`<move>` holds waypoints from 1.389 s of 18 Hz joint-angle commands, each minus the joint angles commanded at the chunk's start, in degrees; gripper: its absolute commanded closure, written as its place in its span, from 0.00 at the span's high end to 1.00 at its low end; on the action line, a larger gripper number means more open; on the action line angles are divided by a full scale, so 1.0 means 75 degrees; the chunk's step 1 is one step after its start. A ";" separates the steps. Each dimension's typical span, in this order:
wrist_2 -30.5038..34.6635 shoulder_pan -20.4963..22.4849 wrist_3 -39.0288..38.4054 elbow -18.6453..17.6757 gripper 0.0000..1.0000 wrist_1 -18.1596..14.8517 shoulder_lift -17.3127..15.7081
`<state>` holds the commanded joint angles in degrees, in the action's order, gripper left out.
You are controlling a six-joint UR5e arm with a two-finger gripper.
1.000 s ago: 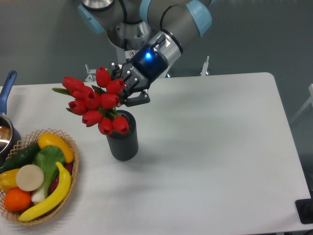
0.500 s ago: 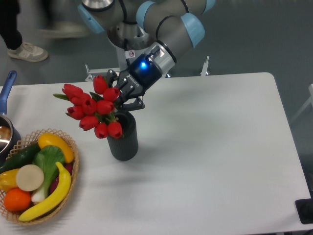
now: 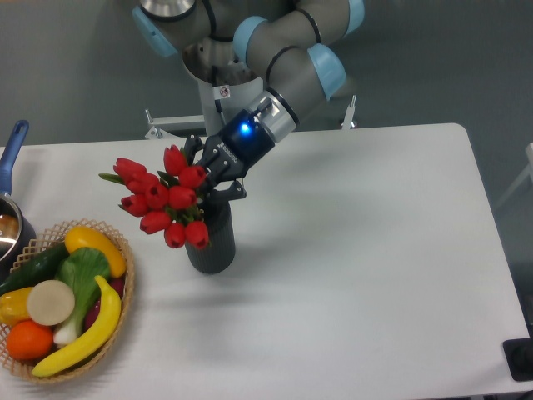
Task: Insert the flowers into the vase
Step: 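Open the gripper to release the tulips in the vase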
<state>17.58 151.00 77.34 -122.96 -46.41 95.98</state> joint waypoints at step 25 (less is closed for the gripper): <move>0.0715 0.1265 0.0000 -0.0656 1.00 0.0000 -0.0387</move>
<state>22.94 160.48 77.34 -127.88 -46.41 93.08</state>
